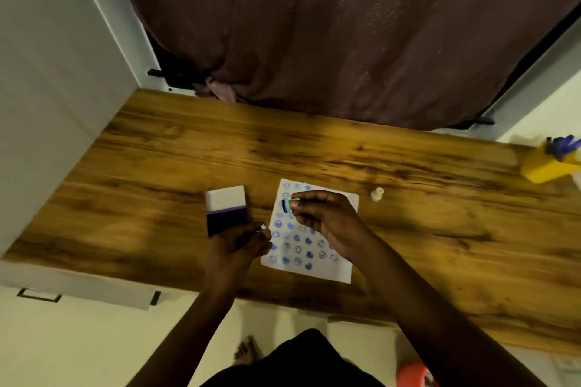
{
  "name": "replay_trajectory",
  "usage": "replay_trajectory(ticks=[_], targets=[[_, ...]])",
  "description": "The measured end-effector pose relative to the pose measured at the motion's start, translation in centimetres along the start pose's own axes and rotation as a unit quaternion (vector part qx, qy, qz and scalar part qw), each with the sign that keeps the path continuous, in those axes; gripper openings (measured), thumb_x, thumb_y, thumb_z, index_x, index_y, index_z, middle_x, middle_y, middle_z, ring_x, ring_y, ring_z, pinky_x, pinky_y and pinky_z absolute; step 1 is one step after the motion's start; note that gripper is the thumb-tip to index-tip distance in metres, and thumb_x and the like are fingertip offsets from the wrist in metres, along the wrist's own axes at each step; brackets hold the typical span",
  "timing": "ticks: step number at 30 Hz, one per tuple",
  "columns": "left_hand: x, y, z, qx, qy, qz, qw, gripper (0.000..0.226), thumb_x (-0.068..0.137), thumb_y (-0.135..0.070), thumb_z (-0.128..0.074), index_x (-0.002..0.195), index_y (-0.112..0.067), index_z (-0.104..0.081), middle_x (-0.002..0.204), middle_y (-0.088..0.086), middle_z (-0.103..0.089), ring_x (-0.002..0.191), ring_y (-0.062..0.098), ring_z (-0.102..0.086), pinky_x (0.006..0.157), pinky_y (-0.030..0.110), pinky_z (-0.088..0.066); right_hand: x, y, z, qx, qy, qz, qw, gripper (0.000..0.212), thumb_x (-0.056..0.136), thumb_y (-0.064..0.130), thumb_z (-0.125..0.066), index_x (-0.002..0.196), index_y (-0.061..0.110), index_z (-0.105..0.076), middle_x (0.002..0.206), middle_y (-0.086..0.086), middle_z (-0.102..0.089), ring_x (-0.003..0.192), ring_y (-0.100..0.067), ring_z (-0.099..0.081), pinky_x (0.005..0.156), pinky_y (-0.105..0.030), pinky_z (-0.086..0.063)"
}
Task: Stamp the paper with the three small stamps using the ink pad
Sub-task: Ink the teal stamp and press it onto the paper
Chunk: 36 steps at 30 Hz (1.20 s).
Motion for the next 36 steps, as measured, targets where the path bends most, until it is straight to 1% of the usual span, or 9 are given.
replay_trajectory(ticks=[5, 10, 13, 18, 20, 26, 30, 33, 36], targets=[[-0.2, 0.9, -4.3, 0.027, 0.03, 0.029, 0.999, 0.023, 0.088, -0.014, -0.08, 0.11, -0.011, -0.078, 0.095, 0.006, -0.084, 0.087, 0.024, -0.082, 0.075, 0.027, -0.066, -1.8, 1.5, 6.8, 0.016, -0.078, 0.028, 0.996, 0.027, 0.082, 0.002, -0.08, 0.109, -0.002, -0.076, 0.094, -0.017, -0.077, 0.086, -0.024, -0.073, 0.078, -0.029, -0.06], [-0.5, 1.7, -7.1, 0.043, 0.047, 0.03, 0.998, 0.021, 0.086, -0.017, -0.081, 0.107, -0.018, -0.079, 0.092, 0.004, -0.084, 0.084, 0.022, -0.082, 0.073, 0.026, -0.066, -3.2, 1.9, 12.4, -0.07, -0.125, 0.052, 0.988, 0.024, 0.082, 0.004, -0.081, 0.106, 0.002, -0.077, 0.1, -0.017, -0.079, 0.086, -0.023, -0.074, 0.079, -0.033, -0.061], [-0.6, 2.2, -8.1, 0.06, 0.04, 0.034, 0.997, 0.027, 0.085, -0.019, -0.082, 0.111, -0.013, -0.078, 0.093, 0.006, -0.084, 0.084, 0.023, -0.082, 0.077, 0.033, -0.066, -3.9, 0.8, 13.1, -0.207, -0.121, 0.061, 0.969, 0.028, 0.079, 0.009, -0.086, 0.106, 0.009, -0.079, 0.099, -0.004, -0.081, 0.089, -0.015, -0.078, 0.076, -0.026, -0.063], [-0.7, 2.7, -8.8, 0.055, 0.034, 0.038, 0.997, 0.029, 0.085, -0.013, -0.082, 0.113, -0.007, -0.077, 0.097, 0.013, -0.083, 0.084, 0.024, -0.082, 0.071, 0.027, -0.066, -4.4, -2.9, 11.4, -0.34, -0.075, 0.066, 0.935, 0.03, 0.08, 0.021, -0.087, 0.108, 0.02, -0.078, 0.107, 0.006, -0.079, 0.097, -0.004, -0.074, 0.08, -0.014, -0.056], [-0.6, 2.7, -8.8, 0.06, 0.033, 0.036, 0.997, 0.03, 0.086, -0.012, -0.081, 0.115, -0.005, -0.076, 0.099, 0.014, -0.082, 0.085, 0.024, -0.082, 0.072, 0.028, -0.066, -4.5, -4.1, 10.2, -0.43, -0.044, 0.093, 0.897, 0.031, 0.083, 0.029, -0.083, 0.113, 0.024, -0.077, 0.113, 0.009, -0.078, 0.101, -0.001, -0.072, 0.085, -0.012, -0.053], [-0.4, 2.7, -8.5, 0.073, 0.029, 0.023, 0.997, 0.029, 0.087, -0.014, -0.08, 0.115, -0.007, -0.076, 0.1, 0.013, -0.082, 0.083, 0.022, -0.082, 0.078, 0.031, -0.066, -4.7, -6.0, 7.5, -0.56, -0.013, 0.167, 0.812, 0.027, 0.091, 0.032, -0.071, 0.118, 0.027, -0.071, 0.119, 0.006, -0.075, 0.107, -0.011, -0.07, 0.09, -0.016, -0.051], [-0.3, 2.9, -8.2, 0.064, 0.018, 0.025, 0.997, 0.021, 0.086, -0.012, -0.081, 0.107, -0.014, -0.078, 0.095, 0.01, -0.083, 0.081, 0.022, -0.082, 0.08, 0.035, -0.067, -4.8, -6.5, 6.5, -0.586, 0.007, 0.168, 0.793, 0.026, 0.091, 0.032, -0.069, 0.117, 0.026, -0.069, 0.118, 0.003, -0.074, 0.108, -0.017, -0.071, 0.092, -0.028, -0.057], [-0.2, 2.9, -8.0, 0.08, 0.019, 0.021, 0.996, 0.027, 0.087, -0.014, -0.08, 0.114, -0.009, -0.077, 0.097, 0.012, -0.082, 0.084, 0.023, -0.082, 0.083, 0.038, -0.065, -4.9, -6.5, 6.1, -0.601, 0.024, 0.16, 0.783, 0.028, 0.092, 0.031, -0.068, 0.12, 0.025, -0.068, 0.121, 0.001, -0.072, 0.111, -0.019, -0.069, 0.096, -0.033, -0.057], [-0.2, 2.9, -7.9, 0.089, 0.023, 0.018, 0.996, 0.029, 0.088, -0.015, -0.08, 0.116, -0.01, -0.077, 0.095, 0.007, -0.084, 0.083, 0.02, -0.082, 0.078, 0.03, -0.066, -4.9, -6.5, 5.9, -0.617, 0.039, 0.145, 0.773, 0.031, 0.094, 0.029, -0.066, 0.124, 0.022, -0.068, 0.126, -0.002, -0.07, 0.116, -0.022, -0.066, 0.1, -0.036, -0.055]])
Point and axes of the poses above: each hand's wrist, its own x-axis towards the middle knuckle, its own z-axis out of the back of the hand, y = z × x, the point moved 4 cm from there along x, towards the middle knuckle
